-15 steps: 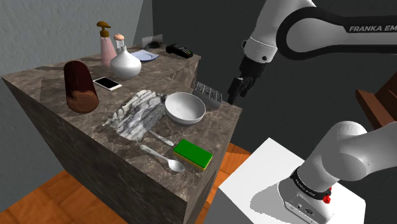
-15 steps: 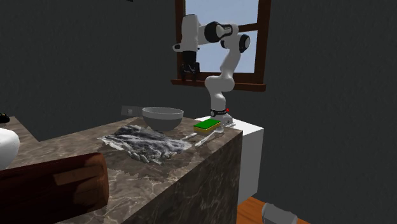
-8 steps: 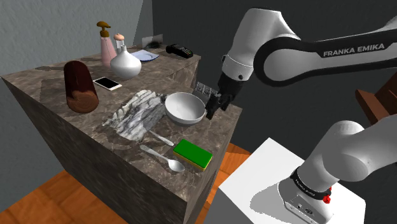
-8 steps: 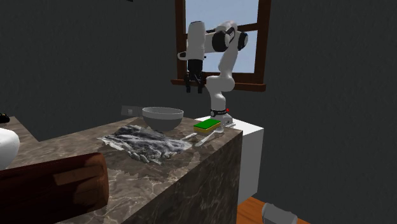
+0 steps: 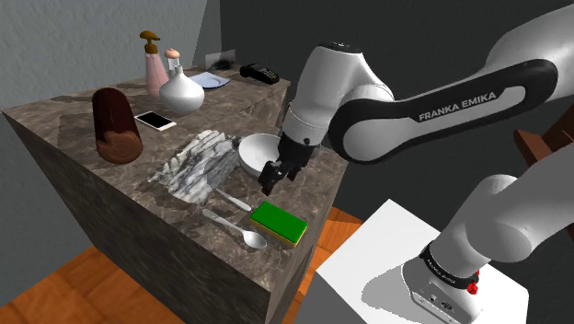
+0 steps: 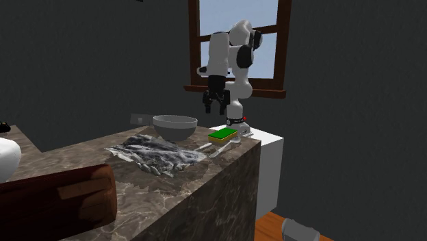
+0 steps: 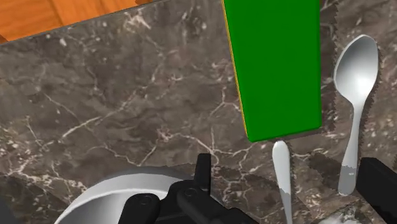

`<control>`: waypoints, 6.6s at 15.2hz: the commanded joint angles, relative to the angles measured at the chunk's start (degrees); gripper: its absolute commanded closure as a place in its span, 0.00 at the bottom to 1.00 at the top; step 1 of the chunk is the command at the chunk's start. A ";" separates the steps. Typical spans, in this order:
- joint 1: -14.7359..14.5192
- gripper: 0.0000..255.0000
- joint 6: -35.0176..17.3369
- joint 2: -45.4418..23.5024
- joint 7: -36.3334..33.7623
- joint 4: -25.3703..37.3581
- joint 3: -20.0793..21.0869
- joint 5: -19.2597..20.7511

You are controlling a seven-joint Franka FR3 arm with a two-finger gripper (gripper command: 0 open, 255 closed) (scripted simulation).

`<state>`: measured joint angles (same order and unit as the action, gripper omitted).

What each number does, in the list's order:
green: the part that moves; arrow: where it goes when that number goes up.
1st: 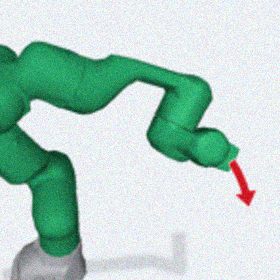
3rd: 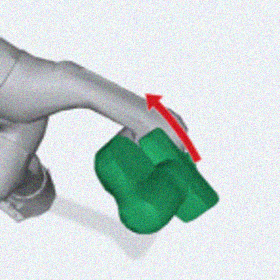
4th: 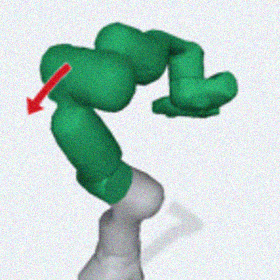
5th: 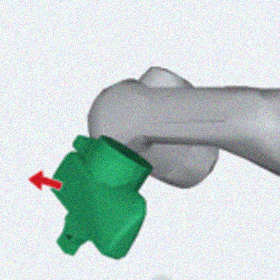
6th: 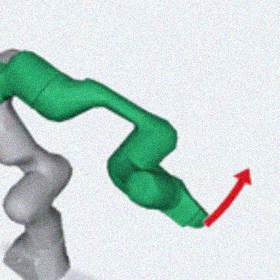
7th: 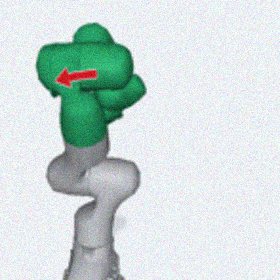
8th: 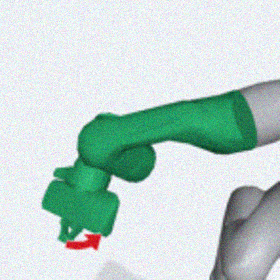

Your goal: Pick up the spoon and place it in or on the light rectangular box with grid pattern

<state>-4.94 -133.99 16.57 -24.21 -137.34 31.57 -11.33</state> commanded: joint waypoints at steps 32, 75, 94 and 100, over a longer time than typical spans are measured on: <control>-2.83 1.00 -13.73 -29.93 -29.09 13.44 5.64 31.01; 5.39 1.00 8.09 -14.05 -5.03 24.03 4.02 9.95; 16.59 1.00 12.63 -23.62 18.78 36.00 -7.36 8.38; 19.44 1.00 16.08 -30.51 24.23 45.39 -9.84 9.44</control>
<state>14.03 -118.88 -12.51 -1.00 -94.19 22.19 -2.16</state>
